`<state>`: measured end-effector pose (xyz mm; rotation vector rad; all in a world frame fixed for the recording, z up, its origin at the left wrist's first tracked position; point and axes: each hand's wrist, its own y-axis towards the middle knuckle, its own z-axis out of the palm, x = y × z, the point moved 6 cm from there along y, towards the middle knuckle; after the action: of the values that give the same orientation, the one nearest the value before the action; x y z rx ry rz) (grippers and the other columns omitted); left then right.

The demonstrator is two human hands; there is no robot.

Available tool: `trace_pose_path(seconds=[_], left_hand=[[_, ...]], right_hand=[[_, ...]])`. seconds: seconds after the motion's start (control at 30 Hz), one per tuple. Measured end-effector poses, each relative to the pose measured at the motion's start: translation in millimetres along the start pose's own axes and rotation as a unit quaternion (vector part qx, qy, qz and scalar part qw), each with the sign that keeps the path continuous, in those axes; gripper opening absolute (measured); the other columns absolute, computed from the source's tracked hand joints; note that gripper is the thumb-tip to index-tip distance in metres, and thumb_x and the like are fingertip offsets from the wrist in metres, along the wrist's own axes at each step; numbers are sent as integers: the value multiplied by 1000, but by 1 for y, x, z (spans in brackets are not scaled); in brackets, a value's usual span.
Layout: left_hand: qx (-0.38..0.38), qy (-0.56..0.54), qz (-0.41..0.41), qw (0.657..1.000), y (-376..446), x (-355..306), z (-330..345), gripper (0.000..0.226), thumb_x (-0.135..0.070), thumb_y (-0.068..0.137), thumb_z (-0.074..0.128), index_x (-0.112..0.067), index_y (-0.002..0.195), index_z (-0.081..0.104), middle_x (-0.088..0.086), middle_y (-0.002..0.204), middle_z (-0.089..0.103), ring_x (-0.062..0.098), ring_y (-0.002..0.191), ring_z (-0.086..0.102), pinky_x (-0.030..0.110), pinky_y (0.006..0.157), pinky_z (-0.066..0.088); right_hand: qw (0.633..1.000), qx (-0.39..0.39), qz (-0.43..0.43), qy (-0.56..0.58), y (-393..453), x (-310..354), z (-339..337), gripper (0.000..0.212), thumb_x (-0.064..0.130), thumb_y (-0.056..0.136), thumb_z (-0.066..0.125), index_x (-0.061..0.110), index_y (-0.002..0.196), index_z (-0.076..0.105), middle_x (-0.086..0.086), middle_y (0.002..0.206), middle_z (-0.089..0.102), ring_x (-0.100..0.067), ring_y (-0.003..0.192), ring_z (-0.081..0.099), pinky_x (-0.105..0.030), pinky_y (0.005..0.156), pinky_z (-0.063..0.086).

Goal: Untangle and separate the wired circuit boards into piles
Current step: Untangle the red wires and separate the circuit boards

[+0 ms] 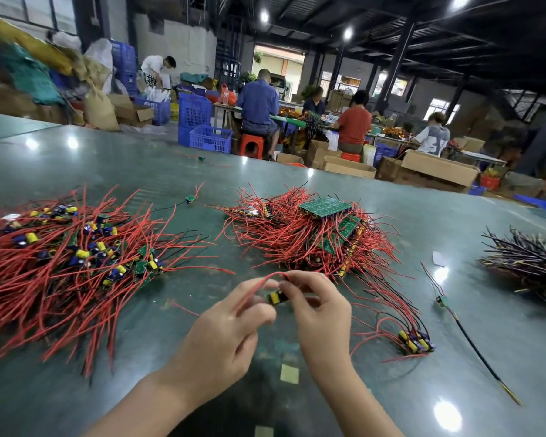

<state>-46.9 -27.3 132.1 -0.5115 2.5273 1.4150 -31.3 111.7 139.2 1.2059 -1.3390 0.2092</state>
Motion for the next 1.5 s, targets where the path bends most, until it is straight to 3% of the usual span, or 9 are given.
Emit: trace_pose_path(seconds=[0.13, 0.33, 0.43, 0.53, 0.63, 0.8, 1.0, 1.3, 1.5], left_hand=[[-40, -150, -136, 978, -4, 12, 6, 24, 8, 73, 46, -14, 72, 55, -9, 114, 59, 6, 98, 62, 17, 84, 45], [-60, -369, -403, 835, -13, 35, 21, 24, -1, 89, 57, -16, 107, 53, 2, 108, 64, 21, 72, 68, 38, 75, 53], [5, -405, -443, 800, -14, 34, 24, 14, -8, 94, 49, -7, 92, 63, 3, 73, 66, 7, 51, 51, 20, 51, 38], [29, -396, -442, 804, -12, 31, 22, 26, -6, 95, 41, -10, 73, 56, -5, 48, 49, 5, 39, 28, 15, 38, 21], [1, -379, -424, 822, -10, 27, 20, 29, -5, 94, 43, -15, 75, 62, -6, 53, 49, 4, 39, 28, 11, 38, 22], [-5, -356, -364, 861, -4, 21, 15, 17, -6, 94, 48, -8, 94, 65, -1, 62, 52, 7, 43, 30, 12, 41, 24], [-6, -372, -407, 834, -7, 26, 15, 21, 2, 91, 37, 5, 83, 56, 7, 58, 53, 7, 37, 34, 13, 37, 24], [-15, -181, -338, 923, -6, 32, 3, 40, -56, 67, 50, -17, 58, 57, -3, 46, 35, 13, 49, 33, 32, 54, 28], [-15, -8, -298, 955, -6, 31, -4, 53, -60, 66, 38, -9, 63, 54, 6, 52, 44, 16, 47, 38, 33, 50, 28]], right_hand=[[996, -22, 66, 60, -1, -11, -1, 32, 2, 79, 70, 34, 73, 69, 8, 76, 70, -10, 76, 64, -30, 74, 49], [998, 20, 1, 63, -13, 2, 15, 29, 6, 73, 72, 36, 73, 72, 10, 81, 68, -11, 79, 63, -22, 70, 46], [998, 27, -34, 46, -16, 6, 19, 23, 17, 70, 69, 39, 77, 72, 19, 85, 65, -11, 81, 60, -26, 70, 48], [998, 19, -56, -6, -18, 10, 20, 15, 21, 74, 68, 36, 76, 69, 23, 84, 63, -8, 80, 58, -23, 69, 46], [999, -4, -33, -25, -18, 8, 16, 26, 18, 80, 67, 43, 78, 63, 20, 80, 64, -5, 74, 58, -13, 67, 42], [972, 39, 148, 179, -11, -8, 19, 24, 1, 86, 61, 20, 76, 72, 2, 63, 66, -7, 60, 60, -15, 62, 46], [942, 117, 194, 247, -14, -6, 27, 18, 1, 85, 61, 15, 83, 72, 1, 65, 64, -8, 58, 56, -14, 63, 45], [943, 82, 203, 251, -14, -6, 24, 17, -2, 81, 65, 13, 75, 70, 9, 68, 66, 1, 64, 56, -11, 63, 44], [931, 65, 236, 272, -16, -13, 28, 14, 1, 81, 66, 11, 73, 70, 6, 69, 65, 2, 58, 52, -11, 57, 40]])
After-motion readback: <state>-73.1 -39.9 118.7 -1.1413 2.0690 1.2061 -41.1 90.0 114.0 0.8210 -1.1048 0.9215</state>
